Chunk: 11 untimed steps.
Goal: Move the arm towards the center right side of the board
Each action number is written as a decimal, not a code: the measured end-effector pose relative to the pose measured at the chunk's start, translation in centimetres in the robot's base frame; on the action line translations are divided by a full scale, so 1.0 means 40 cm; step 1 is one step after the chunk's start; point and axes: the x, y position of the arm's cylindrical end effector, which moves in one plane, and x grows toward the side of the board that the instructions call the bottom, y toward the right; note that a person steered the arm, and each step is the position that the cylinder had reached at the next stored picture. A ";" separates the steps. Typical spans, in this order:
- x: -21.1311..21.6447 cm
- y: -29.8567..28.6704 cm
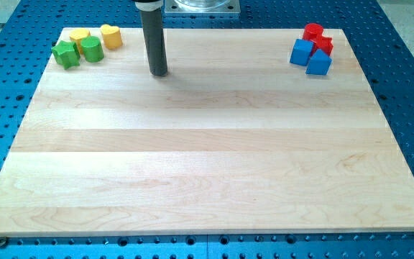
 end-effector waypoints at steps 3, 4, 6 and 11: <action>0.000 0.016; 0.023 0.177; 0.044 0.213; 0.300 0.899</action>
